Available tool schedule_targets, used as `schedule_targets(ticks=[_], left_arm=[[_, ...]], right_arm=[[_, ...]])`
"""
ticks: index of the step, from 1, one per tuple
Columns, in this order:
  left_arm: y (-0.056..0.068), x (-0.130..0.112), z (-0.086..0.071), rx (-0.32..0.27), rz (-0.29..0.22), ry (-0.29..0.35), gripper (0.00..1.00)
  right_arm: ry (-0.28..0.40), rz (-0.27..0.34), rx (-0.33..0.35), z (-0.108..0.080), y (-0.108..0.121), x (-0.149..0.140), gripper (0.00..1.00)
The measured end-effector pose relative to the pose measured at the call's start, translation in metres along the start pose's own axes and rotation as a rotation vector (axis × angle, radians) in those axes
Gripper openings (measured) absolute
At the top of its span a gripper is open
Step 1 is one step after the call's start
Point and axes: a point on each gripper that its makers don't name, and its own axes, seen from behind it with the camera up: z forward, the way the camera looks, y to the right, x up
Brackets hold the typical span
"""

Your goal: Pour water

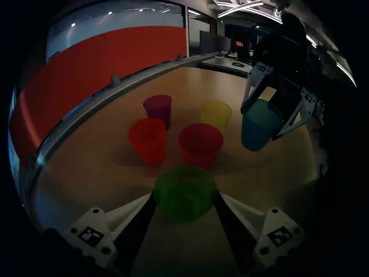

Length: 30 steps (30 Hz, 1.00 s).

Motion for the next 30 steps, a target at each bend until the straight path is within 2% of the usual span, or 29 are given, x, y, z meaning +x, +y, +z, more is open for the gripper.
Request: schedule_targets(ticks=[9,18,30], left_arm=[[0.000,-0.007,0.002,-0.004,-0.013,0.006,0.87],[-0.001,-0.012,0.000,-0.013,-0.048,0.022,0.87],[-0.002,-0.015,-0.001,-0.024,-0.051,0.033,0.88]], right_arm=[[0.001,0.013,-0.006,0.001,0.004,-0.002,0.92],[-0.005,0.011,-0.004,0.009,0.002,-0.005,0.92],[-0.009,0.018,-0.006,0.014,-0.001,-0.008,0.92]])
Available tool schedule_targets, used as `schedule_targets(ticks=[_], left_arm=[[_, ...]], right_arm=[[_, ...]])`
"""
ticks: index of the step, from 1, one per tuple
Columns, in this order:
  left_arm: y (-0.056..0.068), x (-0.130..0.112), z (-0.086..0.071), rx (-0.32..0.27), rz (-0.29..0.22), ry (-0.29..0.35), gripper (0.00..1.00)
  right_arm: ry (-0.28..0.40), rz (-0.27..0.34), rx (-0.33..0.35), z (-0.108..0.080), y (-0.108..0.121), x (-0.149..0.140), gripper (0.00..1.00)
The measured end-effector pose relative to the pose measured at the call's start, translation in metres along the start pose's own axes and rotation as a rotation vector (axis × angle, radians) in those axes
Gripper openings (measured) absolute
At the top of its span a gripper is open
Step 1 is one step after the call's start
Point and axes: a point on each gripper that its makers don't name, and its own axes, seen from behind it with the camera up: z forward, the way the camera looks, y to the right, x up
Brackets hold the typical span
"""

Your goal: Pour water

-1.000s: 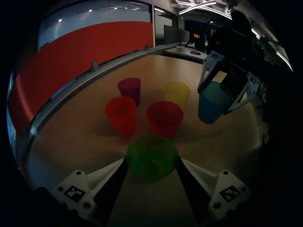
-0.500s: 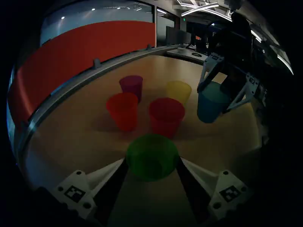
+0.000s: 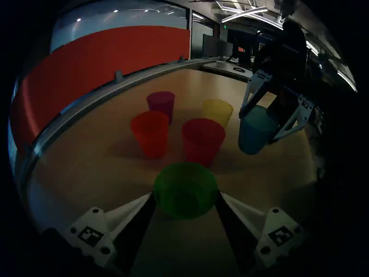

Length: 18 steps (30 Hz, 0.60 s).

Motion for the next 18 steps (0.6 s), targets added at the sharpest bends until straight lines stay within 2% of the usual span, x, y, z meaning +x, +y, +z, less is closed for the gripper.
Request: schedule_targets(ticks=[18], left_arm=[[-0.005,-0.013,-0.007,0.027,-0.004,-0.029,0.89]], right_arm=[[0.004,0.012,0.011,0.017,-0.004,-0.012,0.92]])
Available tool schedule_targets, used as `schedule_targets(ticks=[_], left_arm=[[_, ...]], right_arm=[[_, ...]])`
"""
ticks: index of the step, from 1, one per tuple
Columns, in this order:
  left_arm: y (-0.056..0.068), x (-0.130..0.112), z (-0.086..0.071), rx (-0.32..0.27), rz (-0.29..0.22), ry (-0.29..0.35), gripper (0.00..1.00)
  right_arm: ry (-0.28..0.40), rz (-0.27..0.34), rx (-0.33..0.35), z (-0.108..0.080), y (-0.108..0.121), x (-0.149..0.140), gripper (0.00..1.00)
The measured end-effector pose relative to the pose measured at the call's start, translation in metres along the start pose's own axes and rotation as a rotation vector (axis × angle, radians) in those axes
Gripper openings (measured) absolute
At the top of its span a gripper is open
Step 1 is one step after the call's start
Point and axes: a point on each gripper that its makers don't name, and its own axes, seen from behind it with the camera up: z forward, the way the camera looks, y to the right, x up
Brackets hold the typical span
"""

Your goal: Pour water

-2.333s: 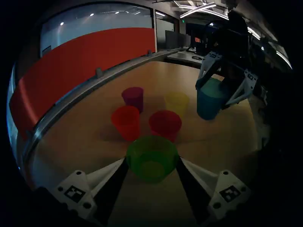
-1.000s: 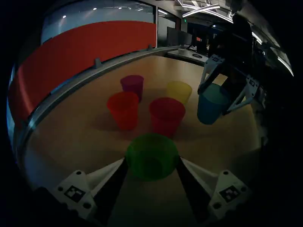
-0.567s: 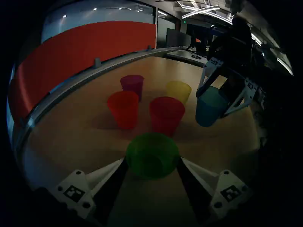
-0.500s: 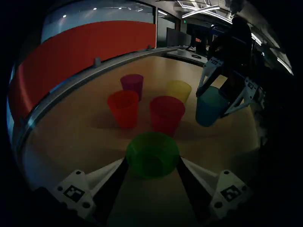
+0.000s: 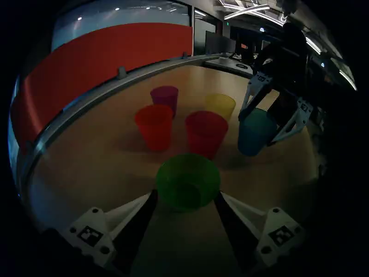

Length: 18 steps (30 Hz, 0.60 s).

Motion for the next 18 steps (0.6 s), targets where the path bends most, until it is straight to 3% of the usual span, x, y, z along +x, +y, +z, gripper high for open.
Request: schedule_targets(ticks=[4,8,18], left_arm=[[-0.002,-0.004,-0.002,0.011,-0.006,-0.004,0.90],[-0.004,-0.006,-0.004,0.018,-0.006,-0.006,0.99],[-0.002,-0.014,-0.007,0.021,-0.011,-0.011,0.99]], right_arm=[[-0.001,0.003,0.003,0.004,0.000,-0.004,0.92],[-0.001,0.007,0.007,0.007,-0.001,-0.006,0.92],[-0.002,0.011,0.009,0.013,-0.003,-0.012,0.92]])
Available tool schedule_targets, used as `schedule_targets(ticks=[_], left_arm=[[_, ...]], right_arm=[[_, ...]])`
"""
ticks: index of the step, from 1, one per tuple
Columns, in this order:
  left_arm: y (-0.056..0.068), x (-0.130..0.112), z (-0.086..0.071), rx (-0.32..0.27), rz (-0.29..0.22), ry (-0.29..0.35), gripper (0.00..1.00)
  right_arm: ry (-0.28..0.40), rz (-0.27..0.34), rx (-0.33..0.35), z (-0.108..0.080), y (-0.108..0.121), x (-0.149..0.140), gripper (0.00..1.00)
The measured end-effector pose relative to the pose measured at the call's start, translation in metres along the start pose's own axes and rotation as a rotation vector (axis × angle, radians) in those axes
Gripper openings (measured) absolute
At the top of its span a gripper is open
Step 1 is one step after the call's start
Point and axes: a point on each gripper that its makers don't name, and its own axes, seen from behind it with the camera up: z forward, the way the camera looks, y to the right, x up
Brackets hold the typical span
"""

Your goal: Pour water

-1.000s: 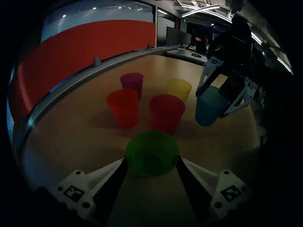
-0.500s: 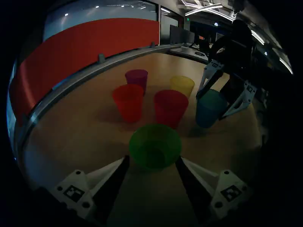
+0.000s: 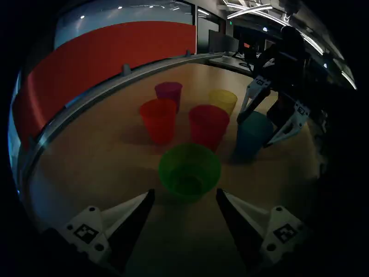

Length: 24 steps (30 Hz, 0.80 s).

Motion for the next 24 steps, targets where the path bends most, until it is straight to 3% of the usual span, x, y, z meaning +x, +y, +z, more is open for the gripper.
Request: schedule_targets(ticks=[12,18,24], left_arm=[[0.001,-0.003,-0.008,0.019,0.005,0.002,0.99],[-0.001,-0.007,-0.010,0.037,0.016,-0.013,0.99],[-0.002,-0.009,-0.016,0.046,0.005,-0.010,0.99]], right_arm=[[-0.006,0.004,-0.007,-0.002,0.001,-0.009,0.93],[-0.031,-0.004,-0.017,-0.001,0.001,-0.017,1.00],[-0.040,-0.011,-0.038,-0.010,0.002,-0.025,1.00]])
